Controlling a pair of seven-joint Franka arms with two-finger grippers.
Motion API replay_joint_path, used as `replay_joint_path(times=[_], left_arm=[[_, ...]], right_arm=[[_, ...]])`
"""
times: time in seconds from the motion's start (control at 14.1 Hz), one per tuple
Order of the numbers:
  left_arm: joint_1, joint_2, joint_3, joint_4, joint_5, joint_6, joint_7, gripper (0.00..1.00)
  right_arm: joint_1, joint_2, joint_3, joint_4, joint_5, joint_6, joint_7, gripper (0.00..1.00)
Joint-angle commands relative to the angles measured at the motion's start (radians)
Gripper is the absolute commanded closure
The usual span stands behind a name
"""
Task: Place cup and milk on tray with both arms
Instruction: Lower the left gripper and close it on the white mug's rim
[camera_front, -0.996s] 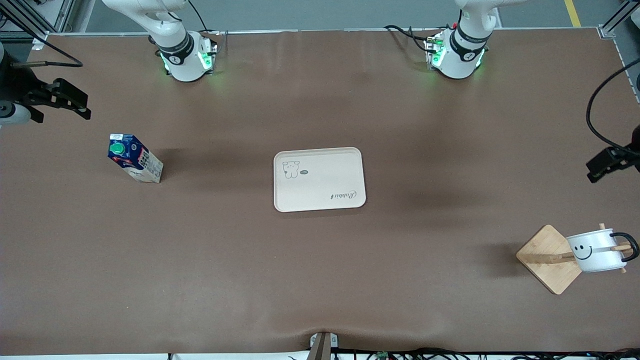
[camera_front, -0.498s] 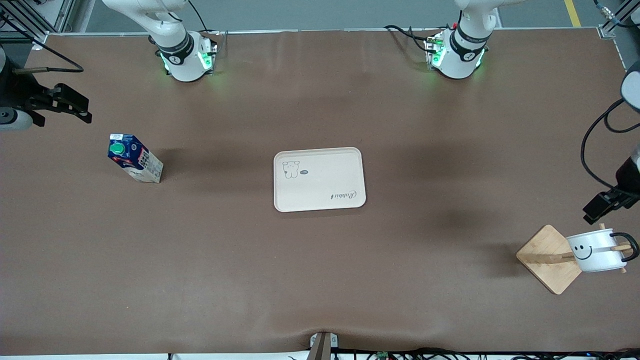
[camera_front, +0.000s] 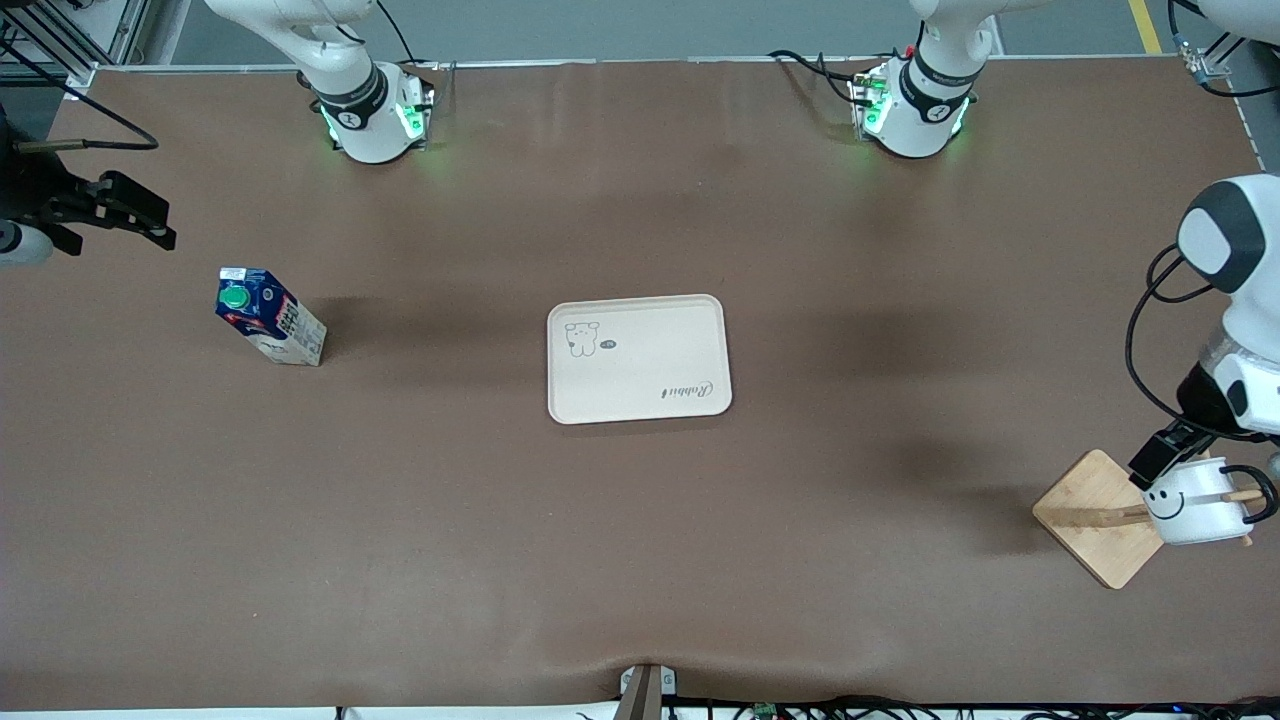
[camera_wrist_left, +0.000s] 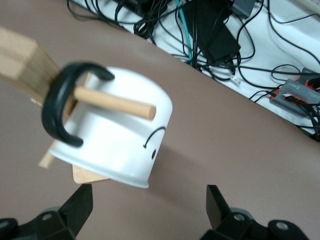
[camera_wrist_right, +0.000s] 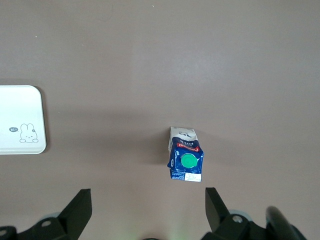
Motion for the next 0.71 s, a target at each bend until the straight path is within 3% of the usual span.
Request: replay_joint_path(times=[0.0, 0.64], left_arm=[[-0.004, -0.031, -0.005, -0.051, 0.021, 0.017, -0.048, 0.00], [0.005, 0.007, -0.004, -0.085, 0.021, 0.176, -0.059, 0.01]], right_arm=[[-0.022, 0.012, 0.009, 0.025, -0.003, -0.008, -0.008, 0.00], [-0.027, 0.016, 0.009, 0.026, -0.001, -0.008, -0.008, 0.00]])
